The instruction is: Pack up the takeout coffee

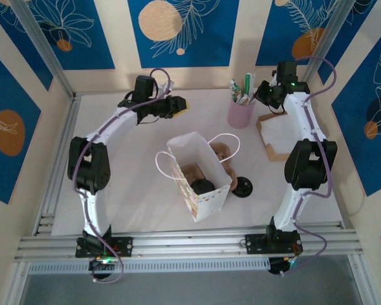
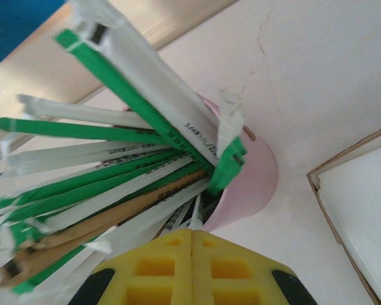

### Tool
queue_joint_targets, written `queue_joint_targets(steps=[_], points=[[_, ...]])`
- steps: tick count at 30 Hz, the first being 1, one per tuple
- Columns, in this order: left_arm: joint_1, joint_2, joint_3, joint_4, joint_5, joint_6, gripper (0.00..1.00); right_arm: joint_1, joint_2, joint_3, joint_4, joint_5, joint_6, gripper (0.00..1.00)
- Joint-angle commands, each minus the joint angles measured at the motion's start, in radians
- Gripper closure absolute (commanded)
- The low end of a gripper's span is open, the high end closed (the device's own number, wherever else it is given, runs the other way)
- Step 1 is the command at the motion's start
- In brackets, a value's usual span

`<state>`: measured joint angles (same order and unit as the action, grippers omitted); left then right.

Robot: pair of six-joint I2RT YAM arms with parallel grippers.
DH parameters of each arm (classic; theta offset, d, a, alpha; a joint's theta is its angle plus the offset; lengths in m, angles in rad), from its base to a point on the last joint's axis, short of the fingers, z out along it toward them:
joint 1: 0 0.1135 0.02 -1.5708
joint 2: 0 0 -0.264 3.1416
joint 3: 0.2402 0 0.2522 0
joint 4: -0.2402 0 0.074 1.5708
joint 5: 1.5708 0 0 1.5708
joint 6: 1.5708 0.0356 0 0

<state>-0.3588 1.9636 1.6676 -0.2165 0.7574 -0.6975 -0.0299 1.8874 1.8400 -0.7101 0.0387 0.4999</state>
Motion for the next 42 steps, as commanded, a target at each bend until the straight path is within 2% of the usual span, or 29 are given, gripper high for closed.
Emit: queue_joint_targets(steps=[1, 9, 18, 26, 30, 40, 42], points=[[-0.008, -0.08, -0.019, 0.024, -0.006, 0.02, 0.63, 0.02, -0.107, 0.044, -0.051, 0.072, -0.031, 0.94], [-0.008, -0.171, -0.066, 0.014, -0.031, 0.019, 0.63, 0.046, -0.251, 0.065, -0.113, 0.171, -0.058, 0.94], [-0.009, -0.367, -0.153, -0.006, -0.077, 0.027, 0.63, 0.089, -0.451, 0.103, -0.188, 0.2, -0.067, 0.93], [-0.009, -0.562, -0.228, -0.062, -0.116, 0.061, 0.58, 0.111, -0.637, 0.086, -0.232, 0.107, -0.07, 0.93], [-0.012, -0.653, -0.269, -0.093, -0.131, 0.072, 0.49, 0.112, -0.709, 0.088, -0.258, -0.013, -0.07, 0.93], [-0.031, -0.848, -0.367, -0.211, -0.201, 0.118, 0.0, 0.157, -0.808, 0.038, -0.285, -0.317, -0.059, 0.93], [-0.031, -0.874, -0.382, -0.233, -0.21, 0.125, 0.0, 0.181, -0.812, 0.026, -0.29, -0.354, -0.064, 0.93]])
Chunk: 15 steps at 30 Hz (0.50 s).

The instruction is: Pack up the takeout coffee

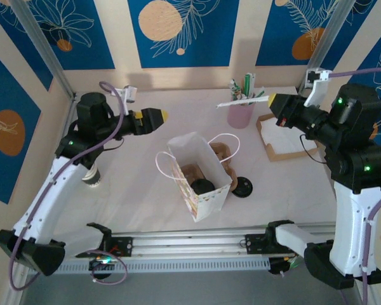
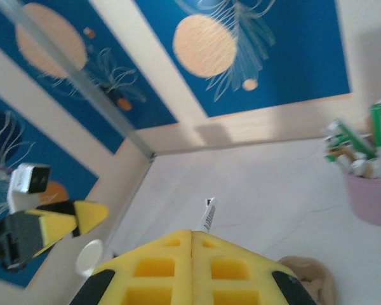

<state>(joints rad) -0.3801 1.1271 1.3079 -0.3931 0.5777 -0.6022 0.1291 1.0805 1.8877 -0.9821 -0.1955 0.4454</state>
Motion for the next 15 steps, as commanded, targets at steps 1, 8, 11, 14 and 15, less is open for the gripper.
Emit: queue_joint_targets(steps=[1, 8, 11, 14, 15], points=[[-0.011, -0.049, -0.029, -0.067, -0.037, 0.033, 0.0, 0.039, -0.008, -0.03, -0.02, -0.135, -0.014, 0.93], [-0.011, -0.075, -0.052, -0.095, -0.05, 0.037, 0.0, 0.211, 0.013, -0.064, -0.078, -0.065, -0.059, 0.93], [-0.011, -0.072, -0.052, -0.096, -0.05, 0.039, 0.0, 0.291, 0.04, -0.066, -0.104, 0.002, -0.074, 0.93], [-0.011, -0.069, -0.058, -0.084, -0.049, 0.034, 0.0, 0.365, 0.08, -0.07, -0.122, 0.085, -0.077, 0.94], [-0.011, -0.066, -0.059, -0.082, -0.048, 0.031, 0.0, 0.393, 0.094, -0.076, -0.12, 0.117, -0.077, 0.94]])
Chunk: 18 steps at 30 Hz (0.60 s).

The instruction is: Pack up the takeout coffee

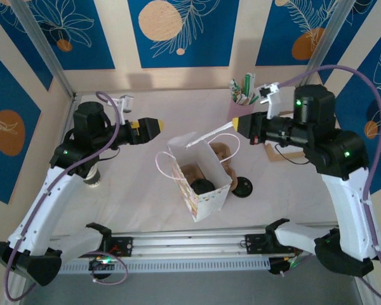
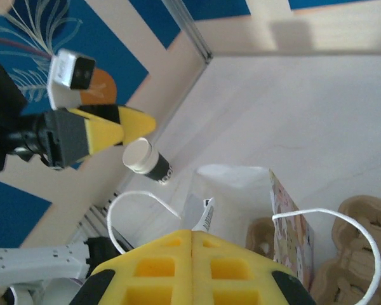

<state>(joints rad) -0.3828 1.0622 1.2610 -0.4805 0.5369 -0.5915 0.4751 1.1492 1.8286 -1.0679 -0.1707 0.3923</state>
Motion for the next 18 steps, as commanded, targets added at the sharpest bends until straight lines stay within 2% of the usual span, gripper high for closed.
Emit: queue_joint_targets(steps=[1, 6, 10, 18], points=[[-0.008, 0.001, -0.014, 0.008, -0.007, 0.019, 0.0, 0.082, 0.039, -0.021, -0.032, 0.129, -0.025, 0.94], [-0.01, 0.009, -0.017, 0.01, -0.011, 0.024, 0.0, 0.21, 0.119, -0.032, -0.017, 0.259, -0.037, 0.93], [-0.01, 0.015, -0.023, 0.008, -0.02, 0.031, 0.0, 0.284, 0.194, -0.043, -0.005, 0.316, -0.046, 0.94], [-0.01, 0.024, -0.046, 0.023, -0.019, 0.032, 0.0, 0.338, 0.278, -0.154, 0.069, 0.357, -0.029, 0.94]])
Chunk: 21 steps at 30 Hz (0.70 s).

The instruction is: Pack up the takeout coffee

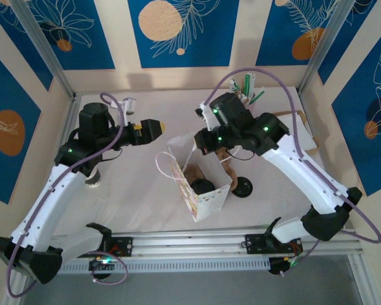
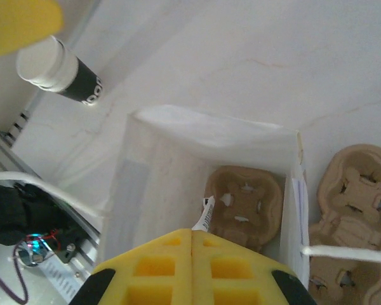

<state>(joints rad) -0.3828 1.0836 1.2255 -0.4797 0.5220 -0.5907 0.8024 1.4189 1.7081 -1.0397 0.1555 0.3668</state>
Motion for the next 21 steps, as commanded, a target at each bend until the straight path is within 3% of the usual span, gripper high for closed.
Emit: queue_joint_targets(steps=[1, 10, 18, 21], points=[[-0.01, 0.005, -0.011, 0.022, -0.004, 0.033, 0.0, 0.013, 0.015, -0.049, 0.057, 0.03, 0.0, 0.94], [-0.01, 0.028, -0.028, 0.045, -0.003, 0.029, 0.0, 0.032, 0.082, -0.163, 0.172, 0.006, 0.021, 0.89], [-0.01, 0.068, -0.03, 0.059, 0.009, 0.029, 0.0, 0.032, 0.095, -0.139, 0.141, 0.031, 0.022, 0.57], [-0.011, 0.093, -0.011, 0.067, 0.019, 0.032, 0.0, 0.029, 0.068, -0.091, 0.109, 0.044, 0.013, 0.5]])
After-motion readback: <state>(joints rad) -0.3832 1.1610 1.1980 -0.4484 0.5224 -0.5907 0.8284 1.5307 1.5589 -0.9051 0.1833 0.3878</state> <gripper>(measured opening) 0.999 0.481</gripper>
